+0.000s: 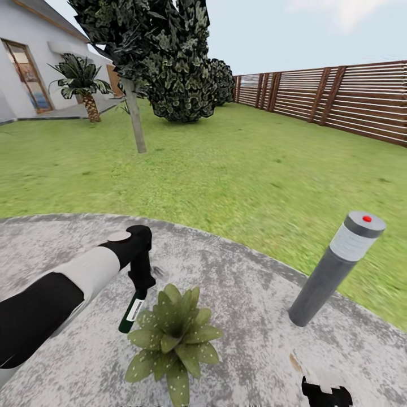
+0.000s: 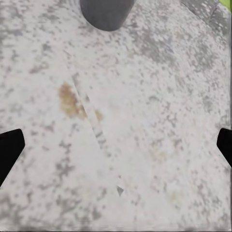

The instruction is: Pick up the pesticide atomizer in the garden and spray insectifuge to fully cover both potted plants in the garden.

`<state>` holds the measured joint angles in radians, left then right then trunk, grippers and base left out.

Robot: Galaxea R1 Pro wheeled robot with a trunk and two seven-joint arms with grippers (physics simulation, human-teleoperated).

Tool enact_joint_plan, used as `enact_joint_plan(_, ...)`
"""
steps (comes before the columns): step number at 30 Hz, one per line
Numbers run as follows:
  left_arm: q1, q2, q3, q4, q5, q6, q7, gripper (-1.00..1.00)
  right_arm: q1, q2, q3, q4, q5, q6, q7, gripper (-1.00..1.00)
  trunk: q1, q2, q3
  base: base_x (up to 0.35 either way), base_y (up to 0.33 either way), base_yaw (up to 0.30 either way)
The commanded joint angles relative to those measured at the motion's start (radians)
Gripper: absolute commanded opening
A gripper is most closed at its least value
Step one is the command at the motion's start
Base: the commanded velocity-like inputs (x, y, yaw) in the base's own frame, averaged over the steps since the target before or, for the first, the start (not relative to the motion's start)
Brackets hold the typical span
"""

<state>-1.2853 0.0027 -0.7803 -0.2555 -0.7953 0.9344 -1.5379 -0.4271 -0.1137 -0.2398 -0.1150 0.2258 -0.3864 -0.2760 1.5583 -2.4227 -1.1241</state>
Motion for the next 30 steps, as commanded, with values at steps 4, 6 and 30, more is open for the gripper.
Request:
enact_joint_plan(4,0.0,0.001,-0.004,-0.001,-0.01,0.011,-0.009,-1.0,-0.001,0.0,-0.007,0.002,0.01,-0.003,-0.003,1.0,0.0,0.0,0.002,-0.208,0.202,-0.224)
enact_joint_plan(6,0.0,0.002,-0.004,-0.001,-0.011,0.011,-0.01,-1.0,-0.001,0.0,-0.007,0.002,0.01,-0.003,-0.003,1.0,0.0,0.0,0.003,-0.196,0.244,-0.232)
enact_joint_plan(30,0.0,0.0,-0.009,-0.002,-0.012,0.009,-0.007,-1.0,-0.001,0.0,-0.007,0.002,0.01,-0.003,-0.003,1.0,0.0,0.0,0.006,0.079,0.128,-0.167)
